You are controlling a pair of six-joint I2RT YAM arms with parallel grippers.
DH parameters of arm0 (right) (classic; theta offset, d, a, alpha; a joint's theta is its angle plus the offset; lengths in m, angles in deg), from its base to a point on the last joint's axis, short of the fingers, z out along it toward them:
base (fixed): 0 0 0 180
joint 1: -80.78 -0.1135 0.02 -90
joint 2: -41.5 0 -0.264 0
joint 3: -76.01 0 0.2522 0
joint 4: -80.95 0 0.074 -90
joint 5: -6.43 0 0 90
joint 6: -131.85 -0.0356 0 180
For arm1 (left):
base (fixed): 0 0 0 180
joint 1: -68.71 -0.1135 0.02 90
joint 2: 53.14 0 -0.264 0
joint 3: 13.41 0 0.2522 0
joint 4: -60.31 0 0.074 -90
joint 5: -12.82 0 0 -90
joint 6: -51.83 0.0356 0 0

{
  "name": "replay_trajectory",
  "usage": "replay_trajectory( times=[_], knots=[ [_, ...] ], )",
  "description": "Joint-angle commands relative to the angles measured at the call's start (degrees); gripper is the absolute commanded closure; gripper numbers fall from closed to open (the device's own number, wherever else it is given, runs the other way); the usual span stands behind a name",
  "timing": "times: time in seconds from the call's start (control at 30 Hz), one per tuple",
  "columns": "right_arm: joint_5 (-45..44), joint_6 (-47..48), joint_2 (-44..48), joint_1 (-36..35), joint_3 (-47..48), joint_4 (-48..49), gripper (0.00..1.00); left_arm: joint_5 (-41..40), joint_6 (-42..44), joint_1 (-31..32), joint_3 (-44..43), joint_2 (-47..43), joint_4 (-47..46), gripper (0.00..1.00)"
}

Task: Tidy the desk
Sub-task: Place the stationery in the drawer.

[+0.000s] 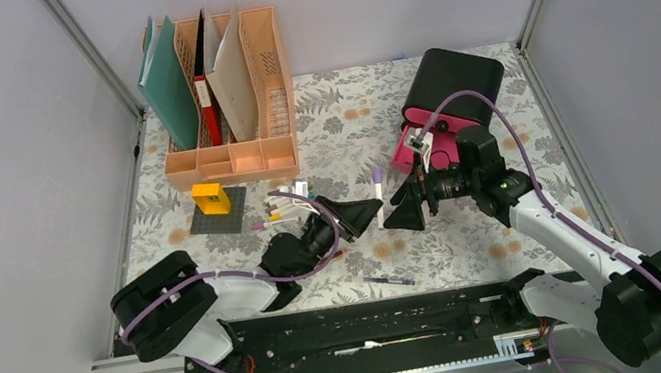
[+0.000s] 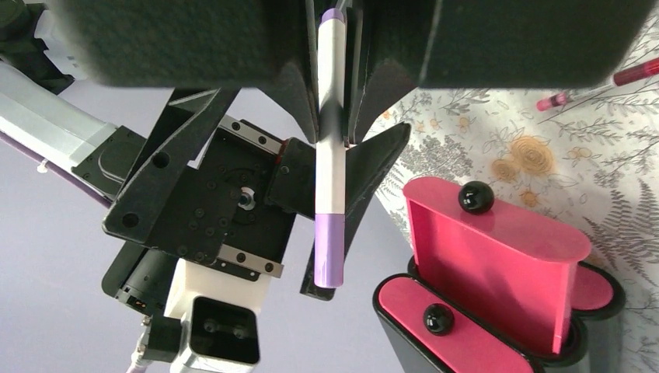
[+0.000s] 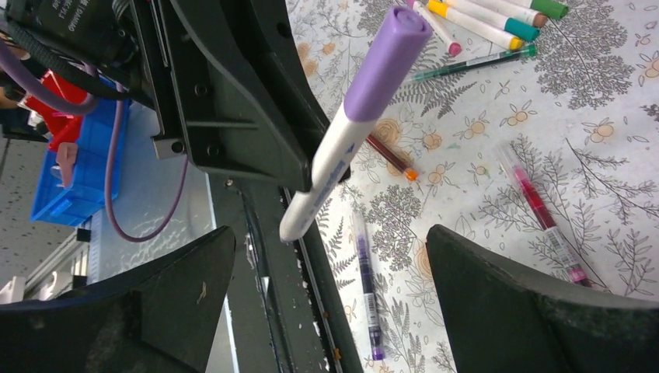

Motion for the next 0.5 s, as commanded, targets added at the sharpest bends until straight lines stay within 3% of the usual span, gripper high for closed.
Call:
replay_trajectory(
  times=[0.0, 0.2, 0.47],
  knots=[
    [3.15, -5.28, -0.24, 0.15, -0.74, 6.61, 0.02, -3.26, 0.24, 1.57, -3.35, 1.84, -7.49, 1.0],
    [4.2, -7.31, -1.04, 0.08, -1.44, 8.99, 0.1, -3.94, 1.07, 2.77, -5.42, 3.38, -8.07, 1.0],
    [4.46, -7.78, -1.88, 0.08, -1.59, 9.53, 0.42, -3.98, 1.19, 3.3, -6.27, 4.67, -9.08, 1.0]
  ],
)
